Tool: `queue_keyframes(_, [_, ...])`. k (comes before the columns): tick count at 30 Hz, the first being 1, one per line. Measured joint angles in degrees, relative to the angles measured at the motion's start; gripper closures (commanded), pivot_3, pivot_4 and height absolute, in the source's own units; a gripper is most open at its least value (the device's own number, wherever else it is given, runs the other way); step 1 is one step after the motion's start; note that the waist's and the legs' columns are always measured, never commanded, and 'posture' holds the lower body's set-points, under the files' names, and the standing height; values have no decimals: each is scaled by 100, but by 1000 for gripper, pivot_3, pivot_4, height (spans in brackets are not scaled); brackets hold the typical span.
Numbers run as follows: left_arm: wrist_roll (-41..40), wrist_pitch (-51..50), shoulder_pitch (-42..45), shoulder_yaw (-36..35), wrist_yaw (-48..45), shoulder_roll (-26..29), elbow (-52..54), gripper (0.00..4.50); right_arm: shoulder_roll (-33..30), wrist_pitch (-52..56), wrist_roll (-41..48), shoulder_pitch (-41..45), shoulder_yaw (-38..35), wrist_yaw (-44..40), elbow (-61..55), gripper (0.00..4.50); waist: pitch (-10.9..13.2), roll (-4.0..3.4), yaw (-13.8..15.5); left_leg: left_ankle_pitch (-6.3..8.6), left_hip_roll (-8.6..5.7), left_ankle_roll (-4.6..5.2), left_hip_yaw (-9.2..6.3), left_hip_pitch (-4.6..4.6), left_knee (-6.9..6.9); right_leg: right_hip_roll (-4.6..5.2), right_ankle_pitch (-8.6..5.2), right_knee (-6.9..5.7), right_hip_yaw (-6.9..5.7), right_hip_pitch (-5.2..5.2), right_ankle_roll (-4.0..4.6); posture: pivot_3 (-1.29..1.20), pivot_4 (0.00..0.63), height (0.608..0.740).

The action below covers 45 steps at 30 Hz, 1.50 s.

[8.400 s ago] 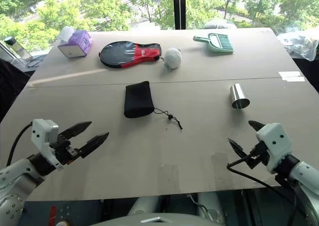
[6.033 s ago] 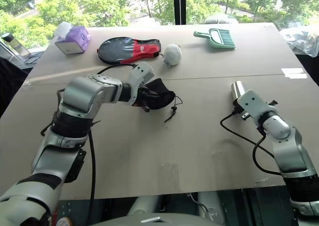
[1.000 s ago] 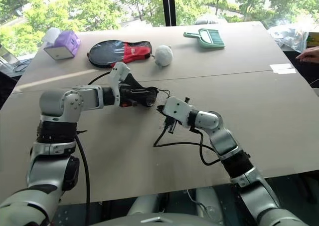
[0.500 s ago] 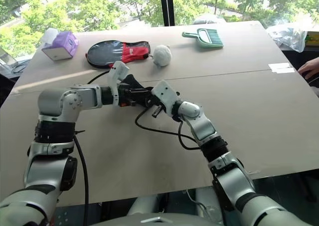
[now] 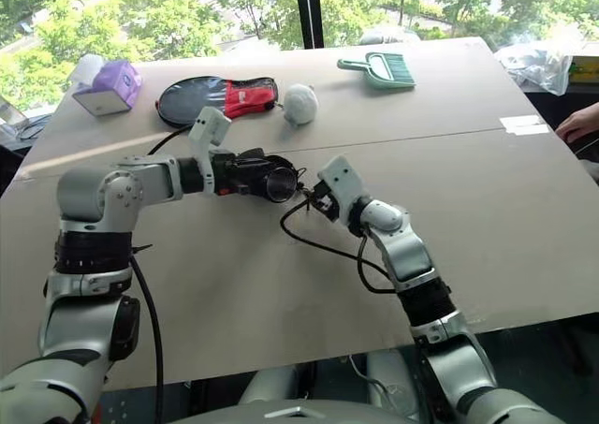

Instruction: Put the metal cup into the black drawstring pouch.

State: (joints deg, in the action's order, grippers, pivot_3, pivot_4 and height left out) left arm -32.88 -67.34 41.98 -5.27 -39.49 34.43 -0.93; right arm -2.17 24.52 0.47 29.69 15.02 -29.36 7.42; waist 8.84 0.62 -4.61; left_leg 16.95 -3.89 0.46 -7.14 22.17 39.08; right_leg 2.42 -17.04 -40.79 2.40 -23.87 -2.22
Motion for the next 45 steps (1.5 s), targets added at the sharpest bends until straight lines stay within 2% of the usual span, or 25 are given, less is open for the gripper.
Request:
queue_keyframes(4, [-108, -108, -30, -191, 104, 13, 197, 4500, 132, -114, -8, 177, -32, 138, 594, 2011, 0, 0, 51, 0, -5, 0, 0, -1, 4, 4, 0, 4, -3, 3, 0, 0, 150, 740])
queue_keyframes(13, [-472, -345, -46, -516, 90, 293, 497, 4500, 592, -1409, -44, 911, -289, 628, 2394, 2011, -1, 1, 28, 0, -1, -1, 2, -18, -1, 0, 0, 2, -3, 15, 0, 0, 150, 740])
queue_keyframes(14, [-483, -345, -48, -527, 93, 341, 503, 4500, 619, -1532, -42, 979, -309, 620, 2552, 2509, -1, 2, 23, 0, -1, -1, 2, -19, -1, 0, 0, 2, -3, 15, 0, 0, 150, 740])
queue_keyframes(15, [-498, -346, -52, -542, 99, 378, 543, 4500, 672, -1681, -22, 1024, -350, 609, 2708, 2662, -1, 2, 19, 0, 0, -1, 1, -19, -1, 0, 0, 2, -3, 16, 0, 0, 150, 740])
queue_keyframes(18, [-536, -346, -64, -544, 127, 383, 612, 4500, 674, -1857, -34, 1026, -381, 625, 2790, 3995, -2, 2, -1, -1, 0, -1, 1, -19, -1, 0, 0, 1, -4, 16, 0, 0, 150, 740])
queue_keyframes(19, [-549, -346, -67, -544, 166, 382, 638, 4500, 583, -1912, -125, 992, -355, 648, 2729, 4393, -2, 2, -11, 0, 0, -1, 1, -18, -1, 1, 0, 1, -4, 16, 0, 0, 150, 740])
queue_keyframes(20, [-551, -346, -70, -544, 178, 382, 644, 4500, 548, -1926, -160, 979, -349, 659, 2705, 4459, -2, 2, -22, 0, -1, -1, 1, -17, -1, 1, 0, 1, -4, 15, 0, 0, 150, 740])
queue_keyframes(25, [-563, -340, -319, -551, 249, 338, 714, 4500, 47, -1807, -271, 456, -372, 674, 1689, 4459, -1, 2, -18, 0, -2, 0, -1, -11, -2, 3, 0, 7, -6, 13, 0, 0, 150, 740])
queue_keyframes(32, [-544, -139, -494, -481, 316, 113, 724, 4500, -676, -1029, -374, 35, -399, 529, -151, 4459, -1, 1, -17, 0, 0, -1, 0, -12, -7, 1, 0, 6, -3, 12, 0, 0, 150, 740])
queue_keyframes(35, [6, 478, -552, 154, 352, 193, 728, 4500, -1171, -530, -398, 94, -573, 400, -1087, 4459, -1, 1, 52, 0, -2, 0, 2, -13, -7, 2, 0, 8, -1, 13, 0, 0, 150, 740])
queue_keyframes(37, [61, 568, -556, 174, 376, 65, 639, 4500, -1395, -198, -365, 218, -641, 283, -1499, 4459, -1, 1, 93, 0, -1, 0, 0, -12, -8, 2, 0, 8, -4, 12, 0, 0, 150, 740])
queue_keyframes(40, [-95, 624, -556, 146, 179, 9, 733, 3558, -1710, 206, -303, 387, -675, 95, -1996, 4500, 0, 2, 106, 0, -1, 0, 2, -8, -10, 3, 0, 12, -3, 10, 0, 0, 150, 740])
queue_keyframes(44, [-95, 788, -597, 152, 68, 20, 852, 1886, -1931, 457, -241, 451, -672, -59, -2271, 4500, 0, 3, 118, 1, -1, 0, 2, -9, -10, 4, 0, 14, -3, 11, 0, 0, 150, 740])
queue_keyframes(45, [-114, 843, -637, 144, -9, 28, 894, 1886, -1996, 507, -236, 491, -669, -107, -2317, 4500, 1, 3, 118, 0, -1, 0, 3, -8, -11, 4, 0, 15, -3, 11, 0, 0, 150, 740])
